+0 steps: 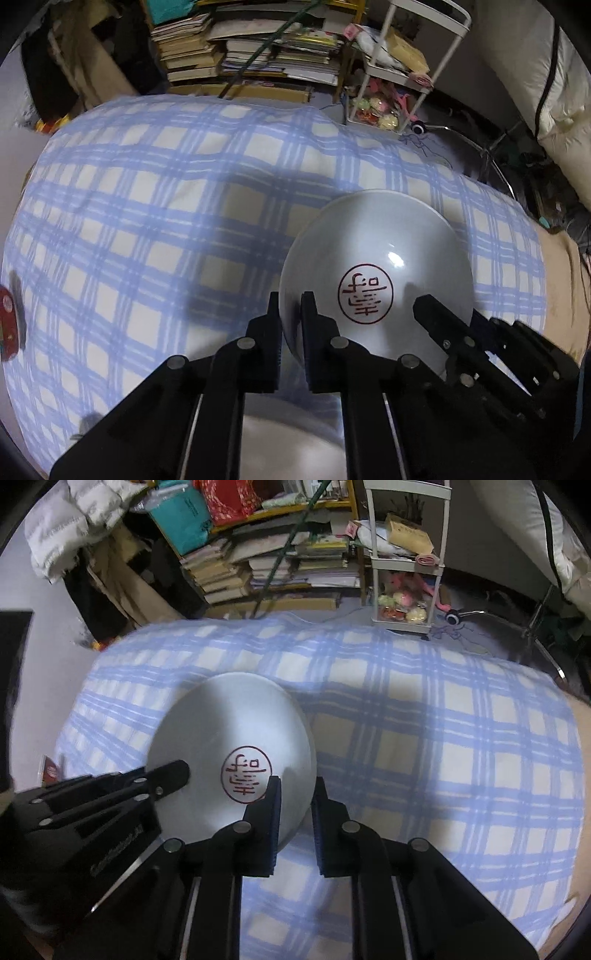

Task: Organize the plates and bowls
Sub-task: 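Lift and carry both red-stamped bowls toward the other bowls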

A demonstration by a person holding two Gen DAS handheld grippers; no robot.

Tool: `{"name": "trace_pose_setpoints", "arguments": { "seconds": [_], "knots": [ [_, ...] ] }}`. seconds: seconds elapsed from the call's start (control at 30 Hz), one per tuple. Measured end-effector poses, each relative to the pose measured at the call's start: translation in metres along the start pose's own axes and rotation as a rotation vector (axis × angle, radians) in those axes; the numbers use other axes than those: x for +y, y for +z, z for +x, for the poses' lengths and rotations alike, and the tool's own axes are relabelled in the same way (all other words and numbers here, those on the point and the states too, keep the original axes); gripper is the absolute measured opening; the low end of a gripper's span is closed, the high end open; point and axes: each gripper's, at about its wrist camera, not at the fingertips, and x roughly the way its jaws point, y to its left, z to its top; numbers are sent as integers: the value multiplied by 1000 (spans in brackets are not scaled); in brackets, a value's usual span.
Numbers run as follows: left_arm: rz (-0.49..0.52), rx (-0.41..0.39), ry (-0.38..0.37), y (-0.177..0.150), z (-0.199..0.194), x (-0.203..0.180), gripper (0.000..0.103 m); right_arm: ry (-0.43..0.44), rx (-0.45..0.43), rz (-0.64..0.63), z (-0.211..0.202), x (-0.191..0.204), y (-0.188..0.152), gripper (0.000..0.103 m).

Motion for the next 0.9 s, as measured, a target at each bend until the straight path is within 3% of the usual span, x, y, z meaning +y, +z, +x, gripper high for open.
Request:
{"name": "trace_pose_setpoints", "arguments": {
  "seconds": [0.37,0.53,0.9],
  "knots": [
    [-33,-83,-4,-16,-67,23,10,38,-103,-66,-47,36,-16,17],
    [11,-116,56,-32,-102,21,10,91,-128,-71,-66,47,-24,16],
    [-25,-152,52,-76,-134,26,10,94,-162,-125,-100,66,-51,16]
  ]
}}
